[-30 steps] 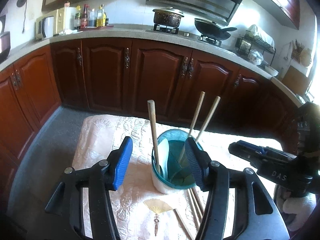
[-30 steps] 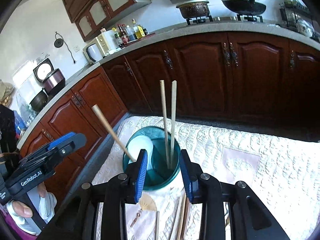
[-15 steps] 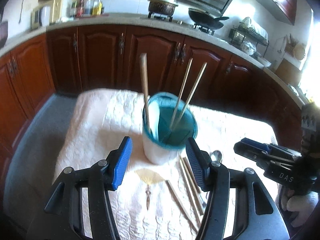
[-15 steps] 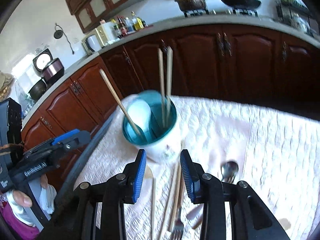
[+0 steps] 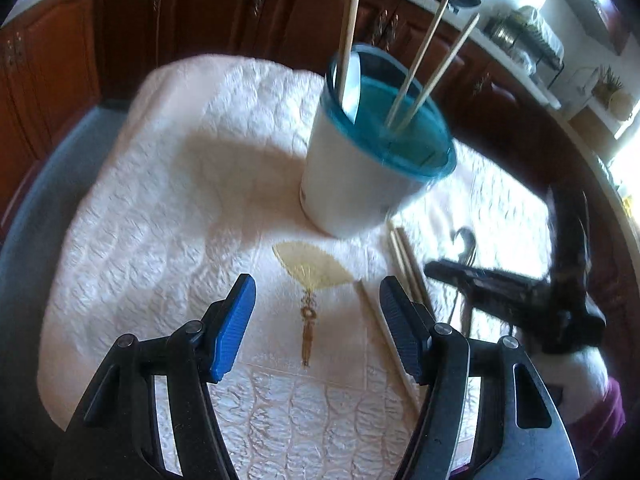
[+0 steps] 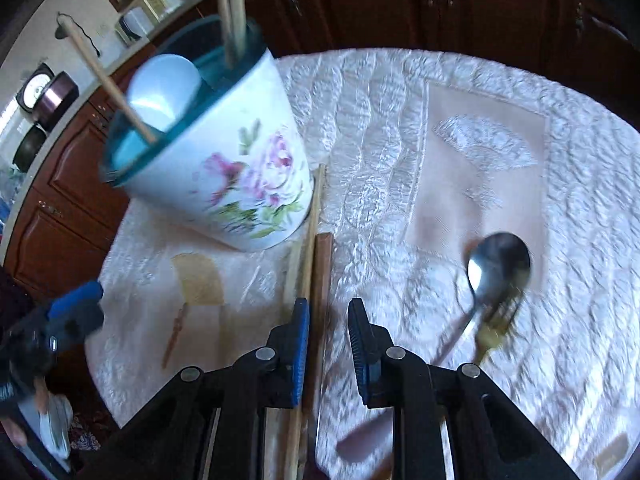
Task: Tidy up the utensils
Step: 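Move both open grippers down to the chopsticks lying on the cloth, then close the left gripper on a wooden chopstick while the right gripper grasps another, then lift both held chopsticks and carry them over the teal-rimmed holder, then lower the chopsticks into the holder and open both grippers, then move both open grippers down to the last chopsticks beside the spoon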
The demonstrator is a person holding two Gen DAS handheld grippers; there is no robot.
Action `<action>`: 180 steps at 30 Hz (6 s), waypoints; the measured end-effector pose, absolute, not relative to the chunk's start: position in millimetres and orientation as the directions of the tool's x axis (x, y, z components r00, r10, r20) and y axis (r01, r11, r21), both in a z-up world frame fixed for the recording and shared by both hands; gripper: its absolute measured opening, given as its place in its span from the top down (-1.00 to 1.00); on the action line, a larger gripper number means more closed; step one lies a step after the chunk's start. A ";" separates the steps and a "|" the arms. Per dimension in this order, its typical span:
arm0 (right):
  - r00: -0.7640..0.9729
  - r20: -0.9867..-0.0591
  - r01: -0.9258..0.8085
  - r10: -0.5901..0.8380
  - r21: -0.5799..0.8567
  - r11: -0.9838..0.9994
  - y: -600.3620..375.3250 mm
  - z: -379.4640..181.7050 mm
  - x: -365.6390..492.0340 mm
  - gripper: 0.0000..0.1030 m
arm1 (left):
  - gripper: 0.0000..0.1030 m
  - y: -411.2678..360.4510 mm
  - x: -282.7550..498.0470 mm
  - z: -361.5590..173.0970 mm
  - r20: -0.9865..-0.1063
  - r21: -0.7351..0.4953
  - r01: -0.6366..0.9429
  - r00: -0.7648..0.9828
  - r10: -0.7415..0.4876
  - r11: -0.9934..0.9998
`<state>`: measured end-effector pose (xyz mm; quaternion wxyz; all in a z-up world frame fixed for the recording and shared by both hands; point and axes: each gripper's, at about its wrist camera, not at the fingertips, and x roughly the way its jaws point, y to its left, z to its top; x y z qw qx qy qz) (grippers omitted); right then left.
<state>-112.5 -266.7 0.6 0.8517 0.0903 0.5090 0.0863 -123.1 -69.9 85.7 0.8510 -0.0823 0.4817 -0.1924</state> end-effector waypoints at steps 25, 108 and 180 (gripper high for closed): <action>0.442 -0.860 -0.011 0.254 0.278 0.961 -296.2 -18.8 -111.5 0.80 | -0.11 -144.2 -102.3 45.1 -0.858 -0.288 0.362 0.313 -0.406 0.887; 0.850 -0.454 -0.231 0.266 0.133 0.964 -251.6 270.3 -130.7 0.82 | 0.92 -69.4 -67.6 326.4 -0.381 -0.187 0.314 0.850 -0.363 0.931; 0.778 -0.611 -0.066 0.148 0.155 0.986 -257.3 164.1 -155.7 0.23 | -0.04 -121.4 -126.9 210.6 -0.577 -0.113 0.341 0.742 -0.341 0.933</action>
